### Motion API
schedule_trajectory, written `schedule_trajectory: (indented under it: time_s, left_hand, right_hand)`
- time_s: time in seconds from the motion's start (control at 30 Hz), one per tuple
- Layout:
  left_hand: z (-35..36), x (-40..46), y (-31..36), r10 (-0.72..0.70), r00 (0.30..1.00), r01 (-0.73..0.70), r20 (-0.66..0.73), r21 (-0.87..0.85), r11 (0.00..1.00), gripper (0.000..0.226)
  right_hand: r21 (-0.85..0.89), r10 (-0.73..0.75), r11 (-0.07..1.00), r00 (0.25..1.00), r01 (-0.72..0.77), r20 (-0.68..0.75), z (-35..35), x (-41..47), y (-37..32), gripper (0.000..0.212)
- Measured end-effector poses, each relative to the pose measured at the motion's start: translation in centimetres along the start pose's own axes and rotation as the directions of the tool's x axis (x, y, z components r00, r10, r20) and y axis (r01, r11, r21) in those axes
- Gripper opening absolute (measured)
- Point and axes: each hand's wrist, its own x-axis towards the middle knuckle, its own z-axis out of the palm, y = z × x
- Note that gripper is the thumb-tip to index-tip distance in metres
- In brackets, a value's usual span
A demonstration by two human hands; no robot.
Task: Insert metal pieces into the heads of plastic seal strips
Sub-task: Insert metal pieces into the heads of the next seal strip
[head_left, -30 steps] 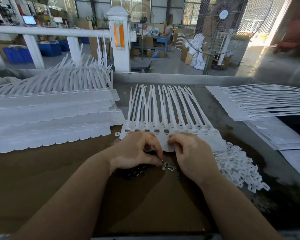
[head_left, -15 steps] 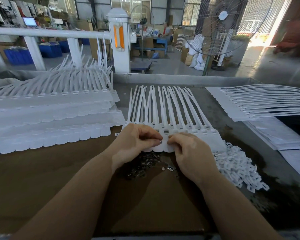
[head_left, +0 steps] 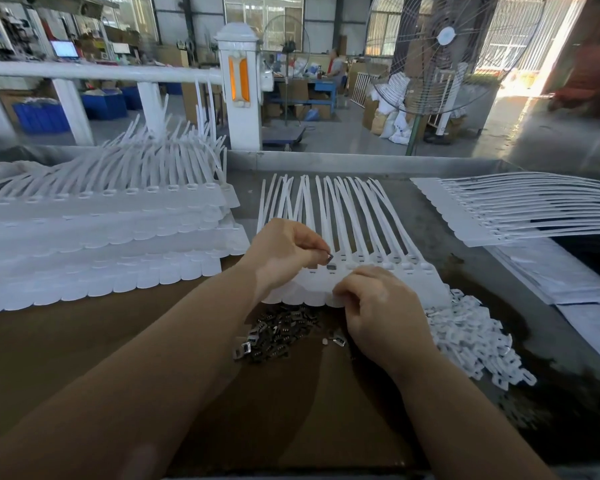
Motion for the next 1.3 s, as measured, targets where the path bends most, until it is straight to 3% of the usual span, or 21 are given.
schedule_trajectory:
  time_s: [0.47,0.83,1.03,1.3]
  left_hand:
    - [2.3,3.4,0.9,-0.06,0.983,0.017,0.174,0.238,0.971,0.004]
    - [2.5,4.8,2.0,-0.063,0.947,-0.099,0.314,0.475,0.874,0.01]
    - [2.6,5.4,2.8,-0.062,0.935,-0.156,0.35,0.56,0.814,0.014]
    - [2.7,5.2,2.6,-0.053,0.962,-0.094,0.267,0.51,0.855,0.006]
  right_hand:
    - [0.012,-0.013,1.0,0.997,0.014,-0.076,0.1,0.1,0.0,0.016]
    - [0.034,0.004,0.999,0.999,-0.002,-0.049,0.2,0.1,0.2,0.015]
    - [0.025,0.02,0.999,0.999,-0.019,-0.033,0.2,0.2,0.1,0.015]
    - [0.036,0.028,0.999,0.999,-0.027,-0.024,0.1,0.1,0.1,0.015]
